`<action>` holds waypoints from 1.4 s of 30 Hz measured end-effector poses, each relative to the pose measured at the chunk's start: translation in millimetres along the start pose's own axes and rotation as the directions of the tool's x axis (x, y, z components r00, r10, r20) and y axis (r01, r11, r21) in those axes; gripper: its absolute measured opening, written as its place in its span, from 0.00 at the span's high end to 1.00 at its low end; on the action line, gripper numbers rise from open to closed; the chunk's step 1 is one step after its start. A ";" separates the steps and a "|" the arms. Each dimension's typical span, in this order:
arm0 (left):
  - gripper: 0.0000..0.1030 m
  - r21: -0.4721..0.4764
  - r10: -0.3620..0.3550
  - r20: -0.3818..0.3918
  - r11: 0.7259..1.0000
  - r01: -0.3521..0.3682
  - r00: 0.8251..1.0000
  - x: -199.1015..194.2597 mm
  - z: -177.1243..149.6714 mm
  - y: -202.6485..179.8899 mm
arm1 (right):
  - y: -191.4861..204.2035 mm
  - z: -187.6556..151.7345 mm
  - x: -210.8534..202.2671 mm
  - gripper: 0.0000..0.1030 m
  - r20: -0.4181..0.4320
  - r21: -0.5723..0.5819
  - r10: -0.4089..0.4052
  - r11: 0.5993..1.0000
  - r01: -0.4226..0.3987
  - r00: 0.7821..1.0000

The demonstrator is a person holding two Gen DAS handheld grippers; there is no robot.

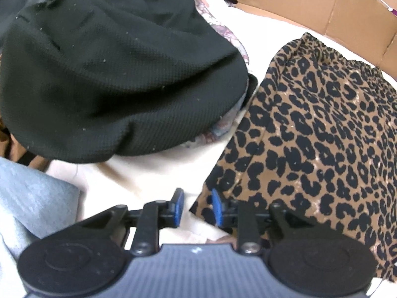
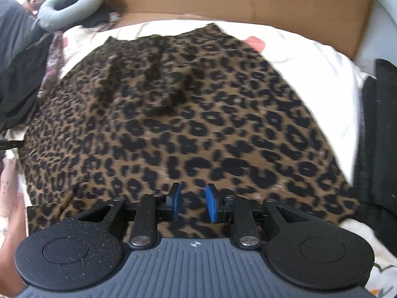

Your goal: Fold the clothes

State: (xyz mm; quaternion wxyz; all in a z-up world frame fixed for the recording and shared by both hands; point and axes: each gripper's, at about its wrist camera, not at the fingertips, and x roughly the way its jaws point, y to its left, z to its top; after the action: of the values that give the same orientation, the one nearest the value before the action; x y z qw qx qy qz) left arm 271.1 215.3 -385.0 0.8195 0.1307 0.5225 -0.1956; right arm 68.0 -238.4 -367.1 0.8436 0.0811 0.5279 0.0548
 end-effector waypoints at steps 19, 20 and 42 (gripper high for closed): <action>0.73 -0.019 -0.027 0.015 0.999 0.027 1.000 -9.5 -10.5 5.3 | 123.0 5.7 29.8 0.66 -0.042 -0.302 0.251 0.919 -0.252 0.967; 0.72 -0.019 -0.027 0.014 0.999 0.027 1.000 -9.6 -10.6 5.5 | 127.3 2.8 30.2 0.66 -0.053 -0.316 0.264 0.910 -0.267 0.963; 0.69 -0.037 -0.036 0.019 0.999 0.037 0.999 -9.2 -8.6 5.1 | 140.2 -36.4 38.6 0.85 -0.282 -0.346 0.358 0.827 -0.442 0.890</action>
State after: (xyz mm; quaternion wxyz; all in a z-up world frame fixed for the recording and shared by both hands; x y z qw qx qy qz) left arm 263.1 225.1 -380.2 0.8228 0.1041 0.5208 -0.2021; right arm 51.1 -91.2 -389.5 0.7526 0.0097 0.5600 0.3462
